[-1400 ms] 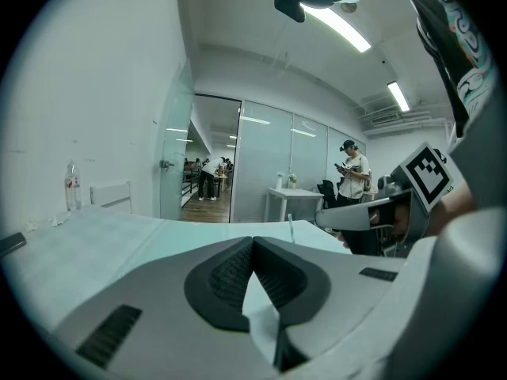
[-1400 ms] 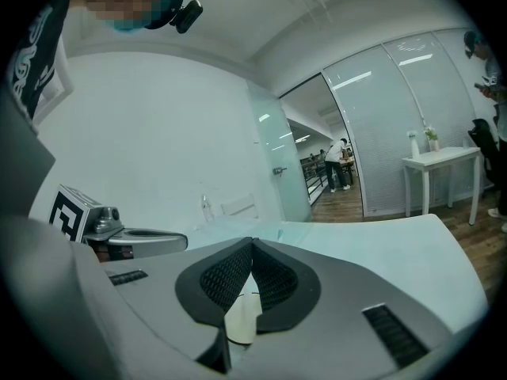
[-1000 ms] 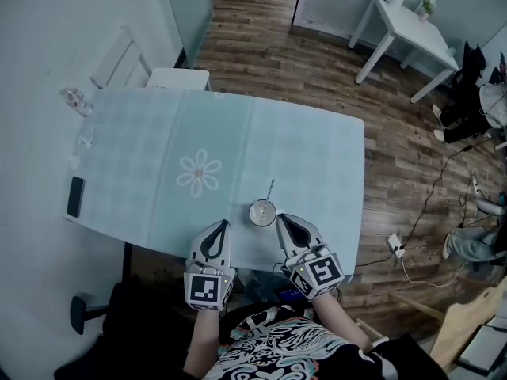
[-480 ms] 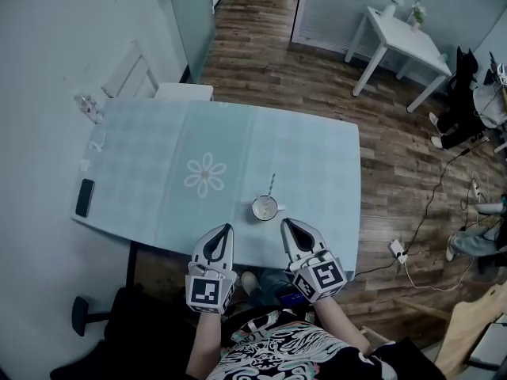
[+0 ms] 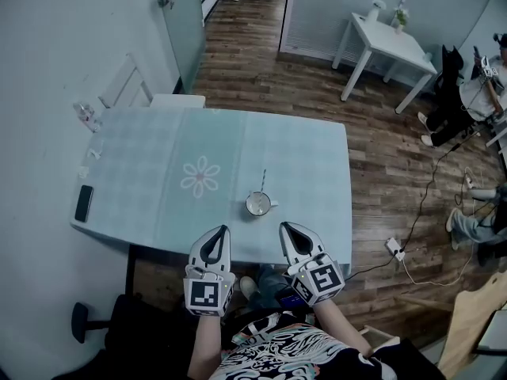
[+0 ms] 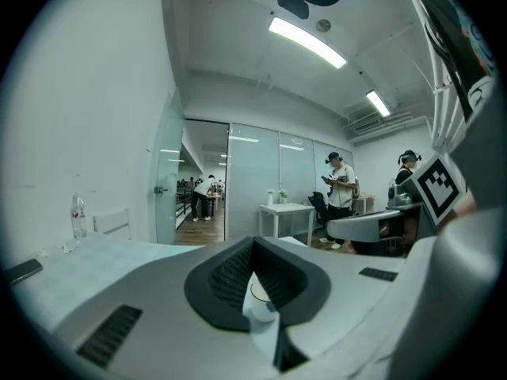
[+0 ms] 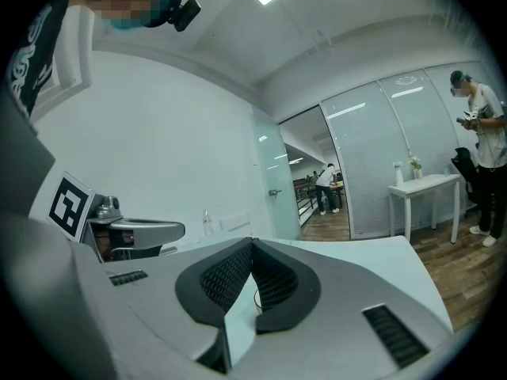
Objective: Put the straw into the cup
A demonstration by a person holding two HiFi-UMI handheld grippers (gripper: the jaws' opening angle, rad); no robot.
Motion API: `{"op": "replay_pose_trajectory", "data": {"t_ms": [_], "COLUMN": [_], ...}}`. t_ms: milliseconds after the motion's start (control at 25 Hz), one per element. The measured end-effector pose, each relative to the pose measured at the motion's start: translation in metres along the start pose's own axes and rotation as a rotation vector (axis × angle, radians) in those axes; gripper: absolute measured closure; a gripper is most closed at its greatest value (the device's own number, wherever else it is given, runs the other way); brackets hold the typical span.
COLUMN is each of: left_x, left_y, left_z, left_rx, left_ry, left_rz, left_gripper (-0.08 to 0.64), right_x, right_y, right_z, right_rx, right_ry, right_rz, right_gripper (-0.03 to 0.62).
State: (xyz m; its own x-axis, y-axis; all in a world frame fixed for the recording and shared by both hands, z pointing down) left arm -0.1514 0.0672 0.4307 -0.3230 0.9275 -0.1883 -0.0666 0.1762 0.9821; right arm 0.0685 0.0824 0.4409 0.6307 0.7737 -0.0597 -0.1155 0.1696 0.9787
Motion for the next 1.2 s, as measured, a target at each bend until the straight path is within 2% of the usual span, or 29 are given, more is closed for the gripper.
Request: {"op": "replay_pose_trajectory", "data": {"t_ms": [160,280,520,640,1200], "left_x": [0.010,0.018,0.024,0.025,0.040], "left_y": [-0.005,-0.007,-0.007,-0.010,-0.023], "left_z": [0.001,0.000,0.000,0.002,0.045], "left_rx": [0.006,0.039,0.066,0.059,0.018], "left_ry": [0.002,0.010,-0.015,-0.022,-0.084], "left_rz": [0.013,0.036,0.039,0.043,0.057], "left_gripper": [0.548,0.548,0.548,0.548,0.548], "right_x": [0.009,0.016,0.026,0.028,0.051], "right_y": [-0.005,-0.006,-0.012,-0.018,-0.033], "right_z": [-0.010,-0.019,-0.019,-0.016,0.000], "right_rx": [0.006,0.004,0.008,0.007,0.048], "right_ry": [0.002,-0.004,0.000,-0.013,-0.079], "right_rz": [0.014,0.030,0.062,0.095,0.087], "right_gripper": [0.584,0.584,0.584,0.585,0.586]}}
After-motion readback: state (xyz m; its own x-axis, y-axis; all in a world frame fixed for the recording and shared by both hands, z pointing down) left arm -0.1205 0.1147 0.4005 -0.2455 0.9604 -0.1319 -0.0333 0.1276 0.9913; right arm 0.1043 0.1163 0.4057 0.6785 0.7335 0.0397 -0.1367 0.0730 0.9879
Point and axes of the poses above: the fingertips, and each gripper's own axes: x backward along the fingers, z to its right, y out of its underside, the point moved 9 cm from there along x, backward along the fingers, and after that the axes turned 13 degrees about -y, right-handed, at the moved point
